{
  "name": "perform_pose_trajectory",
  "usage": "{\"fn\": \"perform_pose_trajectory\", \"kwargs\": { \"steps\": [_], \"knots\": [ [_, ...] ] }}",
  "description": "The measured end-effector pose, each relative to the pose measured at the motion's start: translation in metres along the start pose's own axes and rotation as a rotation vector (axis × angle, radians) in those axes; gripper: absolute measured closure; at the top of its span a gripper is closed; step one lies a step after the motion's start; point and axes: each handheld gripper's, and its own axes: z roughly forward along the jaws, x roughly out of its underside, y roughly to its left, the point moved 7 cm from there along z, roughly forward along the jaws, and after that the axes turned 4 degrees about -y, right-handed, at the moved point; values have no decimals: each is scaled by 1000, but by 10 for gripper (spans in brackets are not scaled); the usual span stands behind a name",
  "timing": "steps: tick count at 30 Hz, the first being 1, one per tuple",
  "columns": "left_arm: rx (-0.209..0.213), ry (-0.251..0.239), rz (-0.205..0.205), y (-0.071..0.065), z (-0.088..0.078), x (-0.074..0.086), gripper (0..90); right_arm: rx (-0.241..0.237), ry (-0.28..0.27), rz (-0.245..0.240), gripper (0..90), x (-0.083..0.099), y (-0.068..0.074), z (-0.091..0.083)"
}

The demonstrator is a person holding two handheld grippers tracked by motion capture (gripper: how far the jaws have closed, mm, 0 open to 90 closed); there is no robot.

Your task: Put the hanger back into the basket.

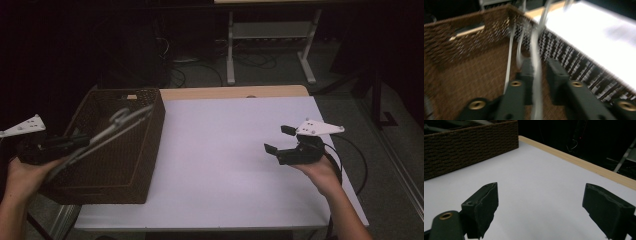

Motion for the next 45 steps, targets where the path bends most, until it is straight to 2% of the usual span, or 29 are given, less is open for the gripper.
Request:
{"fn": "perform_pose_trajectory", "kwargs": {
  "steps": [6,12,18,25,28,34,37,44,45],
  "knots": [
    [37,-67,3,-13,5,-14,573,0,-9,2,128,-3,2,-3],
    [105,-147,8,-40,18,-32,446,-11,-32,1,128,-9,7,-9],
    [161,-205,6,-64,35,-43,325,-29,-58,12,126,-16,11,-12],
    [184,-231,4,-83,56,-46,192,-40,-80,12,76,-23,17,-14],
    [199,-242,-6,-92,63,-49,153,-38,-78,6,54,-24,19,-14],
    [193,-280,-5,-108,76,-54,109,-40,-102,14,17,-29,22,-15],
    [184,-277,-7,-112,84,-52,84,-36,-110,17,5,-31,22,-16],
    [223,-302,-35,-122,96,-42,43,-40,-131,24,0,-33,24,-16],
    [228,-304,-30,-123,97,-40,41,-39,-130,23,0,-34,24,-16]
  ]
}}
